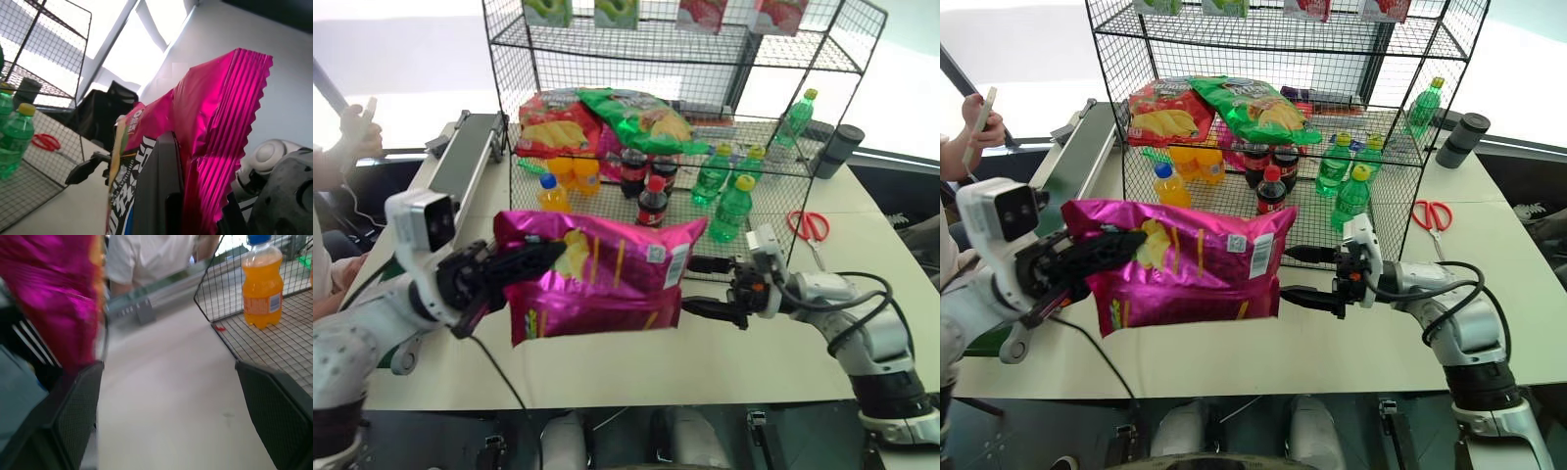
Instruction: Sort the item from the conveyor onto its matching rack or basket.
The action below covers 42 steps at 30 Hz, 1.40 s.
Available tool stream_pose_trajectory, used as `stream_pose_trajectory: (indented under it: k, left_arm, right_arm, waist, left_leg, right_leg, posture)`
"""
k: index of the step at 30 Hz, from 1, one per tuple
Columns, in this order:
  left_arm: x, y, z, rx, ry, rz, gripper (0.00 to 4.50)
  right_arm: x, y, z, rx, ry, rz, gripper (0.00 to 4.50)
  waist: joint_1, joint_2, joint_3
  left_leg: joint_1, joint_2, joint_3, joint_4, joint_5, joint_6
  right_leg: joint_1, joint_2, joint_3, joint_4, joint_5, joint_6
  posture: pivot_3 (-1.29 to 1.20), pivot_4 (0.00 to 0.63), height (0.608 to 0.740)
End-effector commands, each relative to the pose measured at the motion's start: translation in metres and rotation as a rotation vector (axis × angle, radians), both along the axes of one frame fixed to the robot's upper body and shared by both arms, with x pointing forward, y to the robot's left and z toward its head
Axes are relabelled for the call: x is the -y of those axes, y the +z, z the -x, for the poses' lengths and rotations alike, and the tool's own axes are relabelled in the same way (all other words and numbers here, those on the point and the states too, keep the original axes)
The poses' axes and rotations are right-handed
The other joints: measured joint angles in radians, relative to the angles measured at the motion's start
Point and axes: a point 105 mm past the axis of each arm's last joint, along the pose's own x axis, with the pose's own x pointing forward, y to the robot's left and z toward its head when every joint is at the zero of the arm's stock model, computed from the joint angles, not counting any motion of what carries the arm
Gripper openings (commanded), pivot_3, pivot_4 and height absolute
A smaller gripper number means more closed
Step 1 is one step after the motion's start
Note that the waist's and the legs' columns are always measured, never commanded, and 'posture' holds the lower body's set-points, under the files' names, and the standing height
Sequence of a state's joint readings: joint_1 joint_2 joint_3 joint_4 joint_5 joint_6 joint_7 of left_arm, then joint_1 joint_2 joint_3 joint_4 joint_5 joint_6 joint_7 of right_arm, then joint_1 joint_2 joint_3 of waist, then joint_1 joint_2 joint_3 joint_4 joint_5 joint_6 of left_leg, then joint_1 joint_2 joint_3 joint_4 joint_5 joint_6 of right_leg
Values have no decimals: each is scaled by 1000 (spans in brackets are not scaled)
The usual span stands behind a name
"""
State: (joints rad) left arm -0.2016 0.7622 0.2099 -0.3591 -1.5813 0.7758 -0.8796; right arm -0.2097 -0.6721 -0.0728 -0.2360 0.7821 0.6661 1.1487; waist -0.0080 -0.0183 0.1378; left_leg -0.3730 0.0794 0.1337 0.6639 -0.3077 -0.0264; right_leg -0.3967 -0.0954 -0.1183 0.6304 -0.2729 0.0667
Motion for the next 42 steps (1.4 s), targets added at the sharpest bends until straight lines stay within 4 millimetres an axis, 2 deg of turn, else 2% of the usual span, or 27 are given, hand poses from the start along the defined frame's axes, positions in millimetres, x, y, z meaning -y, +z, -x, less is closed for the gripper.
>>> stream_pose_trajectory:
  k: [1,7,12,16,22,25,30,40,42]
  left_arm:
    - [11,1,-5,-5,-77,25,27]
    - [18,5,-16,10,-117,52,27]
    - [19,10,-12,12,-144,57,27]
    - [19,13,-10,24,-141,45,27]
    - [16,13,-9,25,-131,24,27]
    - [15,13,-12,13,-121,43,27]
    - [22,7,-14,20,-115,45,27]
    - [29,2,-19,19,-100,60,27]
    - [30,0,-19,17,-103,52,0]
  right_arm:
    - [-1,23,22,-52,88,-58,4500]
    - [-3,18,28,-29,83,-21,4500]
    - [13,2,11,7,-35,44,4500]
    - [26,-15,10,-22,-78,68,4500]
    - [31,-11,14,-55,-66,23,4500]
    - [21,0,19,-74,-14,-34,4500]
    - [-7,7,29,-84,73,-84,4500]
    - [-35,5,27,-95,119,-102,4500]
    - [-37,7,25,-92,110,-117,3928]
  waist:
    - [1,0,0]
    - [-5,-2,-1]
    - [-2,-3,-1]
    - [2,-3,-1]
    - [-4,-3,-1]
    - [-2,-3,-1]
    - [-2,-3,-1]
    - [-2,-3,-1]
    - [-2,-3,-1]
  left_leg:
    - [0,0,0,0,0,0]
    - [0,0,-1,0,-1,2]
    - [0,0,-1,0,-1,2]
    - [0,0,-1,0,0,0]
    - [0,0,-1,0,0,0]
    - [0,0,-1,0,0,0]
    - [0,0,-2,0,-1,1]
    - [0,0,-2,0,-1,1]
    - [0,0,-2,0,-1,2]
  right_leg:
    - [0,0,0,0,0,0]
    - [0,1,0,0,0,0]
    - [0,0,0,0,0,0]
    - [1,0,0,-1,0,0]
    - [0,0,0,0,0,0]
    - [0,0,0,0,0,0]
    - [1,0,0,0,0,0]
    - [0,0,0,-1,0,0]
    - [0,0,0,-1,0,0]
  posture:
    - [0,150,726]
    - [0,150,726]
    - [0,150,726]
    - [0,150,726]
    - [0,150,726]
    - [0,150,726]
    - [0,150,726]
    - [0,150,726]
    - [0,150,726]
